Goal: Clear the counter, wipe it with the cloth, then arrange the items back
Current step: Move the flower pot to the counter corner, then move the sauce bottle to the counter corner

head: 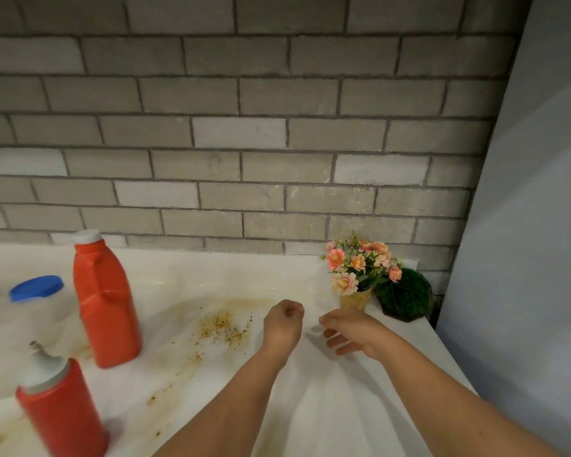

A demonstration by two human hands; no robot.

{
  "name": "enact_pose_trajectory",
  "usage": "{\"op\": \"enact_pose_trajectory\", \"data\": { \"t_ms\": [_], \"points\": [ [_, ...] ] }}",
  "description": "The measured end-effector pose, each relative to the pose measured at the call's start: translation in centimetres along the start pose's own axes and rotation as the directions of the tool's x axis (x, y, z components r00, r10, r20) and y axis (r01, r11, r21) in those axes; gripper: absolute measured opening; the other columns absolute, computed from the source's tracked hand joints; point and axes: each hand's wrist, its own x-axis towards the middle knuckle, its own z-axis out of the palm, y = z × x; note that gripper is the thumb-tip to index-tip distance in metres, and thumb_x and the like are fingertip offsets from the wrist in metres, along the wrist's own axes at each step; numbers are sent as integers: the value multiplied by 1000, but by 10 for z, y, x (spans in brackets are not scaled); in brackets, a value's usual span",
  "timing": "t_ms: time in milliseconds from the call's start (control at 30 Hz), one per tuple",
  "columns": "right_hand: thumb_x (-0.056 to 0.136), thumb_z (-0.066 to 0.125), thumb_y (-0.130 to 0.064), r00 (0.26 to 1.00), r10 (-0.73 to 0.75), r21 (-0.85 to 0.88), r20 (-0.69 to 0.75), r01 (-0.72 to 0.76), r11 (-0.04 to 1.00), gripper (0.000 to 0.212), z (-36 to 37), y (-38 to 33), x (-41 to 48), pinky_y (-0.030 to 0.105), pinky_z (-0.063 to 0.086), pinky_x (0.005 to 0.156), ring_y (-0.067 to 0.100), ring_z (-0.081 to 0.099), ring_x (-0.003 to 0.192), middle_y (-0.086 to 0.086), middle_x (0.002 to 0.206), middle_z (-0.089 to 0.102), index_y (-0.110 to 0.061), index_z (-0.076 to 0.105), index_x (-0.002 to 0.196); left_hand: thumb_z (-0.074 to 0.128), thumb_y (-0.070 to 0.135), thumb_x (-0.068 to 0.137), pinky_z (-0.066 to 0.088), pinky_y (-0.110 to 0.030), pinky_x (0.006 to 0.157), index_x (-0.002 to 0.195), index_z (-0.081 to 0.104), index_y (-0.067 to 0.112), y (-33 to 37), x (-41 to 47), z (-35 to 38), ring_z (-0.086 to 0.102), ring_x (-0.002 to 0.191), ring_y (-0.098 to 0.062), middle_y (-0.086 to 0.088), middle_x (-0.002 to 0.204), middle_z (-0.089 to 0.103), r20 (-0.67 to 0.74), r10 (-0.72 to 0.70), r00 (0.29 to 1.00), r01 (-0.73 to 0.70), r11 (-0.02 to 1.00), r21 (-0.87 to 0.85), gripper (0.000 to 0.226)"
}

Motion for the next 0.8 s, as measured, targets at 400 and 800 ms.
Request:
{"op": "enact_pose_trajectory", "data": {
  "t_ms": [400,800],
  "points": [
    [92,56,-19,983,-165,47,81,162,986,17,94,-65,-54,32,52,70,21,63,79,10,93,63,-11,64,104,48,14,92,46,-26,78,105,62,10,52,-67,-111,60,93,-20,-3,101,62,-144,246,959,-234,968,95,20],
    [86,65,-20,906,-346,164,243,313,935,37,219,-98,-94,31,51,84,19,62,96,10,110,63,-12,58,122,57,11,88,38,-4,71,99,64,14,53,-126,-251,52,84,8,9,93,59,-67,674,736,-628,716,306,13]
  ]
}}
